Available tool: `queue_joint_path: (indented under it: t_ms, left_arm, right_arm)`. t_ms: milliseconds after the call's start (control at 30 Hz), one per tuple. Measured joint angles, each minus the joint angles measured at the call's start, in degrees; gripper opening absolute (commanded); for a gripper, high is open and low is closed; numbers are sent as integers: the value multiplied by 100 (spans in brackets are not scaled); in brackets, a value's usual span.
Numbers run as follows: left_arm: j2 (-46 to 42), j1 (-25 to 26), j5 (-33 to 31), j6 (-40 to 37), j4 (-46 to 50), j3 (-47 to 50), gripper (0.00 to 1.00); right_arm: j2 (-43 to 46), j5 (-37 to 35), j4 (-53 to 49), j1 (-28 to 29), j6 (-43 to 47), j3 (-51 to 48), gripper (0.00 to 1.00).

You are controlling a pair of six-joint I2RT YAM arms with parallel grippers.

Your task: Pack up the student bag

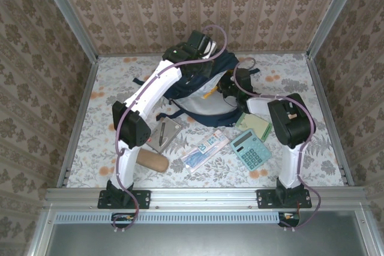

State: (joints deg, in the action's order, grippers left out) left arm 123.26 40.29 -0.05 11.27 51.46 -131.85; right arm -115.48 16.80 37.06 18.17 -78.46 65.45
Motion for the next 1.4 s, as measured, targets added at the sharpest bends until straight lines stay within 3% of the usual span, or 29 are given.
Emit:
queue_joint_path:
  t_ms: [133,167,300,400,667,967,1100,1133,1167,1400]
  left_arm:
    - [-13,-22,81,37,-66,101,0]
    - [-17,-24,94,39,-70,129,0]
    - [-44,-44,96,68,-136,229,0]
    - [-129,-109,162,103,-245,365,0]
    - [-278,-245,326,125,-485,754,0]
    - [-422,-422,348,157,-715,1196,0]
    - [-463,-444,208,72,-807,1467,0]
    - [-472,-442,153,39,-831,1567,0]
    - [-472,-439,109,15,-831,1633,0]
    - [-472,-431,33,-15,-713,1797,51]
  right_arm:
    - [-619,-361,-168,157,-70,739,0]
    - [-737,-428,-260,190,-85,905,6]
    - [-1012,-494,-713,240,-96,1432,51]
    - [-944,-487,-990,238,61,1432,67]
    - [50,-330,-2002,162,671,841,79]
    - [1298,-201,-3418,120,1587,227,82]
    - [2028,-476,-4225,96,2168,-205,90]
    - [2218,-586,-4444,92,2323,-271,99]
    - [2380,-684,-4605,92,2474,-321,99]
    - [3595,-1340,-5523,-151,3399,-872,100]
